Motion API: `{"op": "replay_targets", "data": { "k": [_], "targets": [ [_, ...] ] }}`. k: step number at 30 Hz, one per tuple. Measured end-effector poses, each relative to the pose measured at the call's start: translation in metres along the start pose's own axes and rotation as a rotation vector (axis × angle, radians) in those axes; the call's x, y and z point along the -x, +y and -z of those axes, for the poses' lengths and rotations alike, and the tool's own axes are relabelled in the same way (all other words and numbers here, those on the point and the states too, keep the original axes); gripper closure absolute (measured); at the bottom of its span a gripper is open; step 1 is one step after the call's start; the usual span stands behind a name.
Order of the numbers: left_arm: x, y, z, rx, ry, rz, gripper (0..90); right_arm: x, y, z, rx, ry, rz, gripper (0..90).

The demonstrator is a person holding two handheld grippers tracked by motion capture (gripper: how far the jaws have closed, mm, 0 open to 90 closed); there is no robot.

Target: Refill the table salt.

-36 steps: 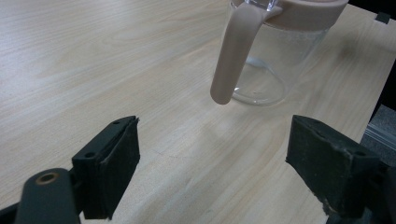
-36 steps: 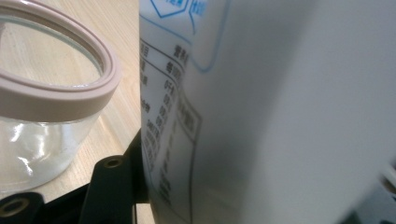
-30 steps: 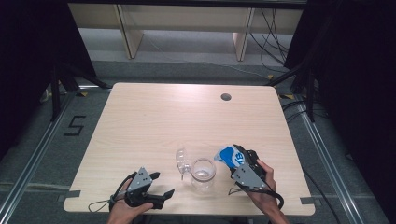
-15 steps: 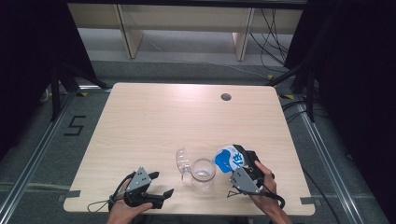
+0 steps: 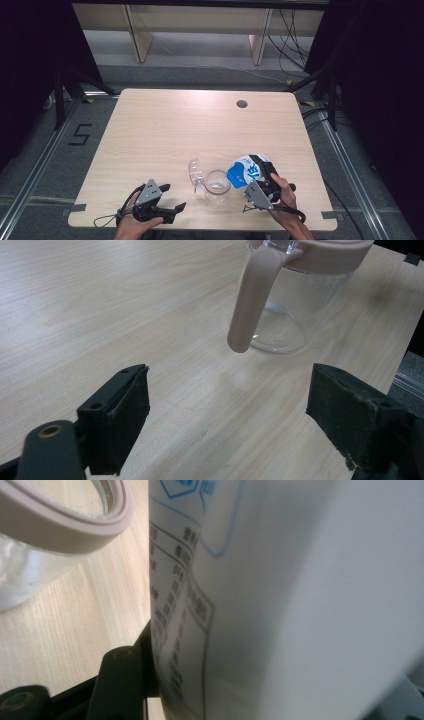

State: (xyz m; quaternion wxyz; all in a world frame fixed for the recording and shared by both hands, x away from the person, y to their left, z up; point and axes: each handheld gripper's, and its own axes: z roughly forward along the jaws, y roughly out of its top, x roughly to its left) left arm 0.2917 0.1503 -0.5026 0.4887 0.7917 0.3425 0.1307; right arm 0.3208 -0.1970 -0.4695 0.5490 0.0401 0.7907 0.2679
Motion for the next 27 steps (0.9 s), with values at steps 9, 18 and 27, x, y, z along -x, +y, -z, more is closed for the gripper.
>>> {"op": "replay_targets", "data": {
  "k": [9,18,27],
  "targets": [
    [0.0014,-0.0003,-0.0002,-0.001,-0.003,0.011,16.6,-0.0056,0.0009,-0.0033,-0.005,-0.011,0.079,45.3],
    [0.0017,-0.0001,0.0001,0.001,-0.003,-0.001,16.6,-0.0093,0.0011,-0.0067,-0.005,0.004,0.109,45.4],
    [0.0008,0.0003,0.0006,-0.007,-0.001,-0.021,16.6,-0.0086,-0.0003,-0.0073,-0.016,0.001,0.13,45.4]
  ]
}}
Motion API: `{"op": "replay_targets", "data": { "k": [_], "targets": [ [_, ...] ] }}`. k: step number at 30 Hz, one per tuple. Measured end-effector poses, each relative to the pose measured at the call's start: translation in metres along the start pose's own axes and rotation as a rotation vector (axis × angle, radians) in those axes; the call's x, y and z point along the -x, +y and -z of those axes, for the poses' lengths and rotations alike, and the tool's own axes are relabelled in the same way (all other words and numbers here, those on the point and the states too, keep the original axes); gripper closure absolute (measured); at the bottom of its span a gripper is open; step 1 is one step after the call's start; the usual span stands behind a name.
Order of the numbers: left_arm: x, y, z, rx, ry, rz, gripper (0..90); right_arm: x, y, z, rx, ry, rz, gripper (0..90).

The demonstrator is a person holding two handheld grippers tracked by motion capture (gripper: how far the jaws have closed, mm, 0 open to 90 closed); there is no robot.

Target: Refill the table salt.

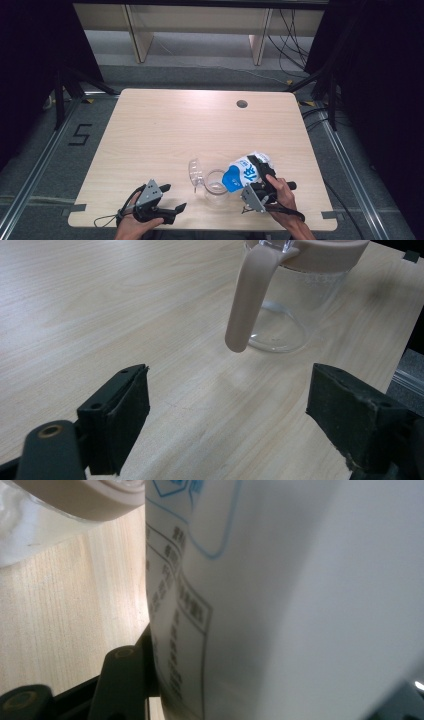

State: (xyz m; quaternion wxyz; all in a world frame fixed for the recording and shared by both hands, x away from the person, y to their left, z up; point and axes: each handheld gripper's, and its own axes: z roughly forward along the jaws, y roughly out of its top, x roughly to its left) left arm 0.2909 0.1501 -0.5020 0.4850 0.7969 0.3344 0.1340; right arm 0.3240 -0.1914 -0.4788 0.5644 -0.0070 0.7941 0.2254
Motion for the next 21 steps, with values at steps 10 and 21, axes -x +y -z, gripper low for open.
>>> {"op": "replay_targets", "data": {
  "k": [10,21],
  "targets": [
    [0.0001,0.0,0.0,-0.001,0.001,-0.002,16.6,-0.001,0.0014,0.0,-0.02,-0.02,0.047,45.7],
    [0.0004,0.0001,-0.0001,0.001,0.001,0.0,16.6,0.0008,0.0018,-0.0008,-0.025,-0.036,0.108,45.8]
  ]
}}
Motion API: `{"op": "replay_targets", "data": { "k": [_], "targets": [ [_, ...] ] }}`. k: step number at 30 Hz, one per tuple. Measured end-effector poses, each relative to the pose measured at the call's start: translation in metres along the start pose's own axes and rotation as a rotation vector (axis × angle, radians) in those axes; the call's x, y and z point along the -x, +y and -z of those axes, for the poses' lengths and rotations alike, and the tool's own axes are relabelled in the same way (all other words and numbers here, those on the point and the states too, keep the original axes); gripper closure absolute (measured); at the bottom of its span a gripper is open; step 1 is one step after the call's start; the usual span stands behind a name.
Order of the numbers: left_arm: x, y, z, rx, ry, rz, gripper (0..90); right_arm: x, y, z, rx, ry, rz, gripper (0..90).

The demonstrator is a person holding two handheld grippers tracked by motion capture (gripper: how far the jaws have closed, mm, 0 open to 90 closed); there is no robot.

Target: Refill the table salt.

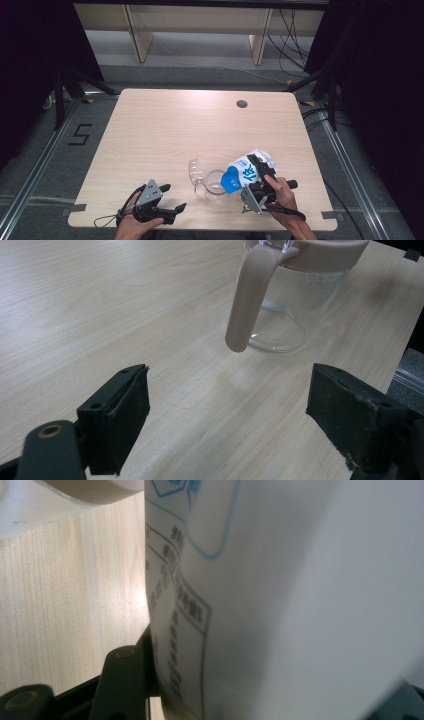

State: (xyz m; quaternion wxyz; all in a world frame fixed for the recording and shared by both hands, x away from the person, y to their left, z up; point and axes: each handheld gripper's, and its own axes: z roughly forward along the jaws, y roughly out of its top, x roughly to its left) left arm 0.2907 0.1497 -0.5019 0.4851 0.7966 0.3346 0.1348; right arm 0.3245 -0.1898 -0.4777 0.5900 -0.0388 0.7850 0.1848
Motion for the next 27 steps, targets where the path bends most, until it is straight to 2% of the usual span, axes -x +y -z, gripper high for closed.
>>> {"op": "replay_targets", "data": {
  "k": [2,3,5,7,8,9,11,12,13,14,15,16,17,18,19,20,22,24,27],
  "targets": [
    [0.0001,0.0,0.0,-0.001,0.002,-0.001,16.6,-0.0011,-0.0001,-0.0001,-0.002,-0.004,-0.009,45.8],
    [0.0001,0.0,0.0,-0.002,0.001,-0.002,16.6,-0.0028,0.0008,0.0018,-0.026,-0.016,-0.028,45.8],
    [-0.0001,0.0,0.0001,-0.002,0.001,-0.002,16.6,-0.0032,0.0009,0.0018,-0.027,-0.016,-0.025,45.9],
    [-0.0003,0.0,0.0002,-0.004,0.001,-0.004,16.6,-0.002,0.0011,0.001,-0.014,-0.012,-0.004,46.0],
    [-0.0002,0.0,0.0003,-0.004,0.001,-0.004,16.6,0.0015,0.0022,0.0012,-0.013,-0.022,0.057,46.0],
    [-0.0002,0.0,0.0003,-0.004,0.001,-0.004,16.6,0.0028,0.0026,0.0011,-0.01,-0.025,0.074,46.0],
    [0.0,0.0,0.0002,-0.003,0.001,-0.002,16.6,0.0022,0.0019,0.0008,-0.008,-0.03,0.068,46.0],
    [0.0,0.0,0.0002,-0.004,0.001,-0.003,16.6,-0.0015,0.0012,-0.0003,-0.001,-0.013,0.018,46.0],
    [0.0,0.0,0.0002,-0.005,0.001,-0.003,16.6,-0.0027,0.002,0.0008,-0.018,-0.007,0.004,46.0],
    [0.0,-0.0001,0.0001,-0.005,0.0,-0.003,16.6,-0.0017,0.0024,0.0009,-0.016,-0.012,0.023,46.0],
    [-0.0014,0.0001,0.0008,-0.02,0.007,-0.02,16.6,-0.0038,0.0022,0.0021,-0.031,-0.024,-0.003,46.0],
    [-0.0012,0.0001,0.0007,-0.02,0.007,-0.018,16.6,-0.0024,0.0018,0.0012,-0.015,-0.026,0.023,46.0],
    [-0.0009,0.0,0.0005,-0.017,0.006,-0.013,16.6,-0.0027,0.0019,0.0013,-0.017,-0.025,0.014,46.2],
    [0.001,-0.0002,-0.0009,0.004,0.0,0.011,16.6,-0.0029,0.002,0.0015,-0.019,-0.026,0.01,46.2],
    [-0.0009,0.0002,0.0008,-0.024,0.006,-0.015,16.6,-0.0025,0.0021,0.0012,-0.017,-0.026,0.018,46.3],
    [0.0,-0.0001,-0.0001,-0.007,0.002,-0.002,16.6,-0.0022,0.0021,0.0007,-0.012,-0.028,0.025,46.3],
    [-0.001,0.0,0.0006,-0.018,0.006,-0.015,16.6,-0.0029,0.0022,0.0011,-0.026,-0.023,0.02,46.3],
    [-0.0013,0.0001,0.0007,-0.022,0.006,-0.018,16.6,-0.0026,0.0018,-0.0002,-0.013,-0.026,0.032,46.2],
    [0.0009,-0.0001,-0.0003,-0.004,0.003,0.008,16.6,-0.0027,0.0017,-0.0004,-0.014,-0.028,0.033,46.3]
  ]
}}
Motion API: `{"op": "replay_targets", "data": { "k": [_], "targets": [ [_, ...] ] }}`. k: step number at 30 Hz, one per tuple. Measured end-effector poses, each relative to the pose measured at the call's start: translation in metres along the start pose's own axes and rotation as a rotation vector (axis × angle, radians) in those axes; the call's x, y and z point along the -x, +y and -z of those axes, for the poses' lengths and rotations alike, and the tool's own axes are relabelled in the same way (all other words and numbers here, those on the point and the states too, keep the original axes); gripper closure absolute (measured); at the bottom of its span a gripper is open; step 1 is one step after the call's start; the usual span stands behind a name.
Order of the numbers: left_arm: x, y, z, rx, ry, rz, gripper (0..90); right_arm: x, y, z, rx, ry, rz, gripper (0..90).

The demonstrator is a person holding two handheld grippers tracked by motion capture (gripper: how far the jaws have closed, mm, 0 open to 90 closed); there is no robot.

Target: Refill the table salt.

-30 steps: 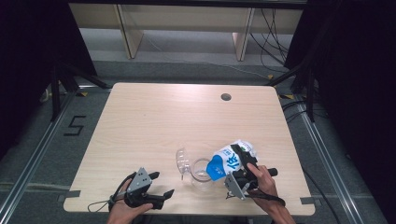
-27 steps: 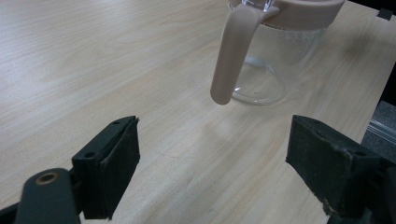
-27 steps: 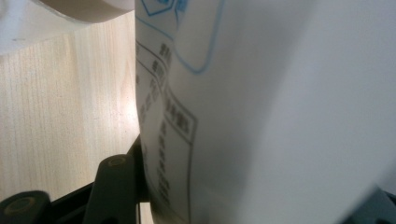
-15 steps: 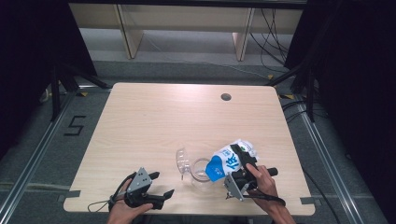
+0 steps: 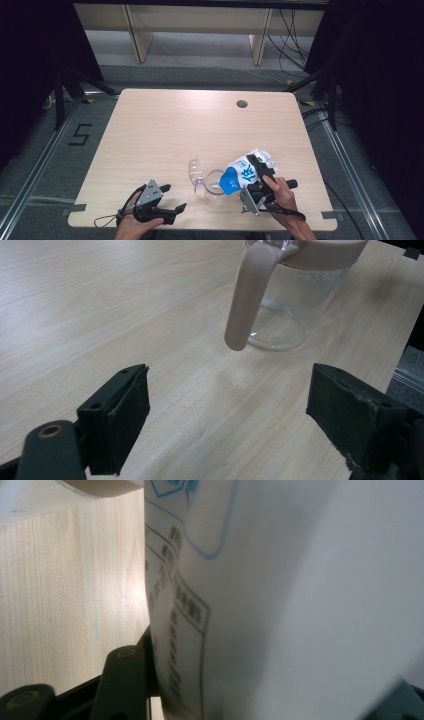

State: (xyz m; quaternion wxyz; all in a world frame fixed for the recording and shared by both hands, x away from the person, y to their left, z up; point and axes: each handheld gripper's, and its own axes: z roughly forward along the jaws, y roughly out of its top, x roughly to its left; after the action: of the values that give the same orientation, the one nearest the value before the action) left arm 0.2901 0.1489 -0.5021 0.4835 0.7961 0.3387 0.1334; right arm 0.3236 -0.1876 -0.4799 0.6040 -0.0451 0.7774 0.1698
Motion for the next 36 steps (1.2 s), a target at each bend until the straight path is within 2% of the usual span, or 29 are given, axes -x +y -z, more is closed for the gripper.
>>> {"op": "replay_targets", "data": {
  "k": [4,5,6,8,9,11,13,14,15,19,20,21,22,26,27,29,30,33,34,36],
  "targets": [
    [-0.0004,-0.0001,-0.0002,0.004,-0.006,-0.001,16.6,-0.0001,0.0004,0.0005,-0.006,-0.006,0.013,46.3],
    [-0.0015,0.0001,0.0006,-0.01,0.0,-0.017,16.6,-0.0002,0.0005,0.0006,-0.008,-0.006,0.013,46.3],
    [-0.0007,0.0,0.0002,-0.004,-0.002,-0.007,16.6,-0.0002,0.0005,0.0006,-0.008,-0.006,0.015,46.4],
    [-0.0012,0.0002,0.001,-0.015,0.005,-0.017,16.6,-0.0012,0.0007,0.0012,-0.019,-0.007,0.006,46.5],
    [0.0,0.0,0.0001,0.0,0.0,0.0,16.6,-0.0007,0.0005,0.0008,-0.014,-0.007,0.017,46.5],
    [-0.0005,0.0,-0.0002,0.001,-0.006,-0.002,16.6,-0.0008,0.0005,0.0008,-0.015,-0.007,0.02,46.5],
    [-0.0001,-0.0005,-0.0009,0.008,-0.006,0.008,16.6,0.0051,0.0023,0.0005,0.0,-0.02,0.114,46.5],
    [0.0004,-0.0003,-0.0002,-0.001,0.0,0.01,16.6,-0.0003,0.0009,0.001,-0.013,-0.013,0.035,46.5],
    [-0.0009,0.0001,-0.0003,0.001,-0.007,-0.009,16.6,0.0004,0.0011,0.0009,-0.008,-0.017,0.043,46.5],
    [-0.0008,0.0,-0.0005,0.001,-0.009,-0.007,16.6,0.0003,0.0018,0.0011,-0.008,-0.021,0.06,46.4],
    [-0.0008,0.0,-0.0005,0.001,-0.008,-0.005,16.6,0.0049,0.0037,0.001,-0.004,-0.025,0.146,46.7],
    [-0.0008,-0.0001,-0.0005,0.001,-0.008,-0.005,16.6,0.0049,0.0037,0.001,-0.003,-0.025,0.146,46.7],
    [-0.0007,-0.0001,-0.0005,0.002,-0.009,-0.005,16.6,0.0005,0.0024,0.0006,-0.003,-0.021,0.086,46.8],
    [-0.0007,0.0,-0.0005,0.001,-0.008,-0.003,16.6,-0.0012,0.0036,0.0017,-0.016,-0.024,0.074,46.8],
    [-0.0008,0.0,-0.0006,0.001,-0.009,-0.006,16.6,-0.0007,0.0035,0.0015,-0.013,-0.025,0.082,46.9],
    [-0.0008,0.0,-0.0005,0.0,-0.008,-0.007,16.6,0.0034,0.0049,0.0014,-0.006,-0.035,0.159,47.0],
    [-0.0007,-0.0001,-0.0006,0.0,-0.009,-0.006,16.6,0.0036,0.005,0.0014,-0.007,-0.034,0.165,47.0],
    [-0.0009,0.0,-0.0005,-0.003,-0.009,-0.009,16.6,0.002,0.0046,0.0011,-0.009,-0.035,0.148,47.0],
    [-0.0009,0.0,-0.0004,-0.003,-0.009,-0.009,16.6,-0.0011,0.004,0.0004,-0.009,-0.028,0.114,47.1],
    [-0.0007,0.0,-0.0006,0.001,-0.009,-0.005,16.6,-0.0009,0.0043,0.0006,-0.01,-0.034,0.125,47.2]
  ]
}}
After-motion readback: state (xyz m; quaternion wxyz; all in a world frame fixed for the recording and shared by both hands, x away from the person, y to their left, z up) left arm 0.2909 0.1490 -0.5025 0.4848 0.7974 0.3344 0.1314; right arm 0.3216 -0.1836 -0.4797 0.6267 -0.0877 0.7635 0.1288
